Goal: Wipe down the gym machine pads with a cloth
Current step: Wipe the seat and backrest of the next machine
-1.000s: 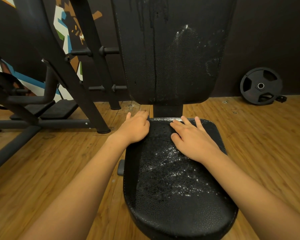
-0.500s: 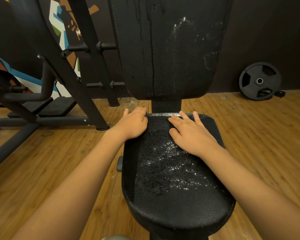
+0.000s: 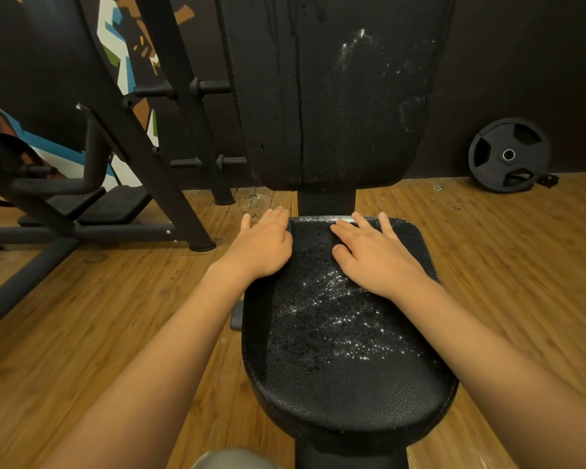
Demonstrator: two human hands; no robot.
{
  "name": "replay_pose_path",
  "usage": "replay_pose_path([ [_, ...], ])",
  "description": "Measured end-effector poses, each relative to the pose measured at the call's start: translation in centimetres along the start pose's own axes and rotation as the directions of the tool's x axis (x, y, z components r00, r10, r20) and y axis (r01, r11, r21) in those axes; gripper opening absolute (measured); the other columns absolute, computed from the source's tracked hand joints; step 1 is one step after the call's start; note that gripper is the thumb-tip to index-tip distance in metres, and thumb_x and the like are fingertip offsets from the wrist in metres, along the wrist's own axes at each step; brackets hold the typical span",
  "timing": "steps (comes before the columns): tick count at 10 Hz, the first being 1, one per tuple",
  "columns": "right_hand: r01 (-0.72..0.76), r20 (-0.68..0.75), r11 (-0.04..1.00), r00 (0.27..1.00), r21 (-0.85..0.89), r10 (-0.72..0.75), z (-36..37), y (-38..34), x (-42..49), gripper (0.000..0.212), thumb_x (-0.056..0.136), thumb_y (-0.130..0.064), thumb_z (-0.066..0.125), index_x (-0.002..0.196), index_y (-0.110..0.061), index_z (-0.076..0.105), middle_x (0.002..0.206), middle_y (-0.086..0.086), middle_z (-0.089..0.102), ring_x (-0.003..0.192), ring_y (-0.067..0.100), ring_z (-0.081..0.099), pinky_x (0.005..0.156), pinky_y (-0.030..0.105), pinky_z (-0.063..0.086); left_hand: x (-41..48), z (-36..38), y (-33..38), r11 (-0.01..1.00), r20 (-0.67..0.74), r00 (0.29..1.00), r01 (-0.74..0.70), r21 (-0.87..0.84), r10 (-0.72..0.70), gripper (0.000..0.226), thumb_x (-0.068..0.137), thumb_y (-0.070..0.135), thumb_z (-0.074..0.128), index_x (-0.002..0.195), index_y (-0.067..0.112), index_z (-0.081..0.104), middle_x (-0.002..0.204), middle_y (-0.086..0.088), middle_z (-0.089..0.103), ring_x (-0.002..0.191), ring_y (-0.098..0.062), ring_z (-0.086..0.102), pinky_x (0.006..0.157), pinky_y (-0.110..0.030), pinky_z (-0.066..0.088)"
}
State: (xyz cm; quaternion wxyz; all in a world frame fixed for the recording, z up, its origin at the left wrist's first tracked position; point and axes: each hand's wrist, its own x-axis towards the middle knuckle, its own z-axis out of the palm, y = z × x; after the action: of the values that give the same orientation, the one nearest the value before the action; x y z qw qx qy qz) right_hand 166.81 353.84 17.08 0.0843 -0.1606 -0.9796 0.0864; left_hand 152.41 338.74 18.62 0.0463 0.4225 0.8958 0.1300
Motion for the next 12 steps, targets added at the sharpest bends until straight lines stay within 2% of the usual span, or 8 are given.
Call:
replay_pose_path([
  [2, 0.007, -0.003, 1.0, 1.0, 0.004, -0.007, 0.1, 0.1, 0.0, 0.055, 0.109, -0.036, 0.025, 0.161, -0.019, 0.028, 0.169, -0.002, 0.025, 0.158, 0.018, 0.004, 0.125, 0.049, -0.012, -4.7, 1.5, 0.0, 0.999, -0.061, 0.998, -0.007, -0.049, 0.004, 0.059, 0.11, 0.024, 0.025, 0.163, 0.015, 0.002, 0.171, 0.001, -0.001, 0.157, -0.014, -0.002, 0.124, -0.044, -0.01],
  [5, -0.001, 0.004, 1.0, 1.0, -0.007, 0.001, 0.0, 0.0, 0.0, 0.055, 0.109, -0.036, 0.024, 0.161, -0.019, 0.028, 0.169, -0.002, 0.023, 0.158, 0.018, 0.004, 0.125, 0.049, -0.012, -1.6, 0.0, 0.5, 1.0, 0.008, 1.0, 0.014, 0.006, -0.014, 0.058, 0.11, 0.025, 0.025, 0.163, 0.012, 0.004, 0.171, -0.003, 0.004, 0.157, -0.017, 0.001, 0.123, -0.048, -0.012],
  [8, 0.011, -0.006, 1.0, 1.0, -0.001, -0.011, 0.2, 0.4, 0.2, 0.055, 0.109, -0.035, 0.025, 0.161, -0.018, 0.028, 0.169, -0.001, 0.024, 0.158, 0.019, 0.005, 0.126, 0.051, -0.01, -6.9, 1.2, 0.3, 0.997, -0.04, 0.999, -0.012, -0.082, 0.009, 0.059, 0.11, 0.024, 0.026, 0.163, 0.019, 0.001, 0.171, 0.005, -0.001, 0.156, -0.01, -0.003, 0.124, -0.043, -0.013],
  [9, 0.012, -0.004, 1.0, 1.0, -0.005, -0.012, 0.4, 0.5, 0.3, 0.055, 0.109, -0.035, 0.025, 0.161, -0.018, 0.029, 0.169, -0.001, 0.025, 0.158, 0.019, 0.006, 0.126, 0.051, -0.01, -4.8, 0.3, 0.6, 0.999, 0.019, 1.0, 0.02, -0.045, -0.019, 0.058, 0.11, 0.025, 0.025, 0.163, 0.016, 0.003, 0.171, 0.001, 0.0, 0.157, -0.014, -0.001, 0.122, -0.046, -0.014],
  [10, 0.011, -0.01, 1.0, 1.0, -0.005, -0.011, 0.3, 0.3, 0.2, 0.055, 0.109, -0.036, 0.025, 0.161, -0.018, 0.03, 0.168, -0.001, 0.026, 0.158, 0.019, 0.006, 0.126, 0.05, -0.011, -4.0, 0.3, 0.9, 0.999, 0.002, 1.0, 0.031, -0.041, -0.031, 0.059, 0.11, 0.023, 0.026, 0.163, 0.014, 0.004, 0.171, -0.001, 0.002, 0.157, -0.016, -0.001, 0.124, -0.049, -0.012],
  [12, 0.016, -0.006, 1.0, 1.0, -0.007, -0.016, 0.2, 0.2, 0.1, 0.054, 0.109, -0.036, 0.025, 0.161, -0.019, 0.029, 0.168, -0.001, 0.025, 0.158, 0.019, 0.006, 0.126, 0.051, -0.01, -7.5, 1.7, 0.6, 0.992, -0.055, 0.998, 0.004, -0.129, -0.011, 0.059, 0.11, 0.024, 0.026, 0.163, 0.019, -0.001, 0.171, 0.004, -0.002, 0.156, -0.011, -0.004, 0.124, -0.043, -0.012],
])
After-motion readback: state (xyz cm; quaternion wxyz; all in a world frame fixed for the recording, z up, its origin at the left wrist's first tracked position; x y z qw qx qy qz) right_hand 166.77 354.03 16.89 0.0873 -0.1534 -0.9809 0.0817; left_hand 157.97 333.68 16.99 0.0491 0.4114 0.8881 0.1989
